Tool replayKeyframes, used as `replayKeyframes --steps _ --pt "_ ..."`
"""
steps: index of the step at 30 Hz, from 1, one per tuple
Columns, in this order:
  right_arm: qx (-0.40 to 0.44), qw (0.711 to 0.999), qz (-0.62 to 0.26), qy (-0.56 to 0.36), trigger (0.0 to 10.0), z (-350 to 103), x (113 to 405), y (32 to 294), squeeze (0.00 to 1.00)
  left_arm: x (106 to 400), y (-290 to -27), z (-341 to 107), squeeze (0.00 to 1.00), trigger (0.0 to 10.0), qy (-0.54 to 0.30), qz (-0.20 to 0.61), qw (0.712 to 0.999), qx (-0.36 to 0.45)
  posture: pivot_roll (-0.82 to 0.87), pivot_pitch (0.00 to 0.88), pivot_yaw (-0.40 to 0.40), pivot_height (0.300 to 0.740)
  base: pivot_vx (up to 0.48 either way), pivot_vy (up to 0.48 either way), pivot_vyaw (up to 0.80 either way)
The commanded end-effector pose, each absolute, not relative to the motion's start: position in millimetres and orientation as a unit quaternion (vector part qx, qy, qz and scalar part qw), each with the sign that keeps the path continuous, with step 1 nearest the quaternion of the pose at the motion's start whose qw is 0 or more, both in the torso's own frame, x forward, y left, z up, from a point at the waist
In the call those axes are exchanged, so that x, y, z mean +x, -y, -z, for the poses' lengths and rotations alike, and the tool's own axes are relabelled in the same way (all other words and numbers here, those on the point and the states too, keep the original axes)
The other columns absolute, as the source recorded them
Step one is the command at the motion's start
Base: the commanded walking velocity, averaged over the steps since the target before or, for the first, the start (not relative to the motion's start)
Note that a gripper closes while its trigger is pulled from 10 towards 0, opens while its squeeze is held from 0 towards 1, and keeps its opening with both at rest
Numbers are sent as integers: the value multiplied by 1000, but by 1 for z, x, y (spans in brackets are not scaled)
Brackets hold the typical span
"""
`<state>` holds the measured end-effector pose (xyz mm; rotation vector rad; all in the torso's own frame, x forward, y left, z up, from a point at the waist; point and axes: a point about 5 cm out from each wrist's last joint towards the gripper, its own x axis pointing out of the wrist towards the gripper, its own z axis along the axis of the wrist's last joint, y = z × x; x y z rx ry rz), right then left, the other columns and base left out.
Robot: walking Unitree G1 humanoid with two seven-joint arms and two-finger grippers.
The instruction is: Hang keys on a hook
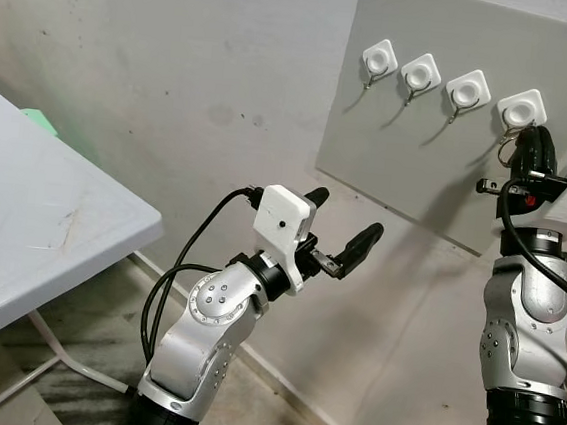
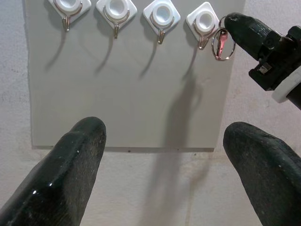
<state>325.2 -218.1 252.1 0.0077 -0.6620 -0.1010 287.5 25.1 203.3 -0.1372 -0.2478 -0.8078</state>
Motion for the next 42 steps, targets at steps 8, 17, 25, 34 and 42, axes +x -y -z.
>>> replayKeyframes --steps 8,17,25,34,42 --pt "1 942 21 336 10000 -264 335 210 0 283 -23 -209 0 10000 125 395 907 -70 16 33 -53 740 0 0 0" --pt "-14 949 7 315 10000 -263 345 213 0 282 -25 -208 0 10000 121 389 910 -72 29 48 -61 740 0 0 0" --pt "-15 948 14 319 10000 -264 347 219 0 280 -26 -207 0 10000 117 385 912 -77 32 53 -63 740 0 0 0" --pt "-9 946 24 322 10000 -265 348 226 0 280 -27 -208 0 10000 115 384 912 -83 30 54 -59 740 0 0 0" --pt "4 950 11 312 10000 -265 350 233 0 280 -27 -208 0 10000 114 385 911 -87 28 55 -56 740 0 0 0"
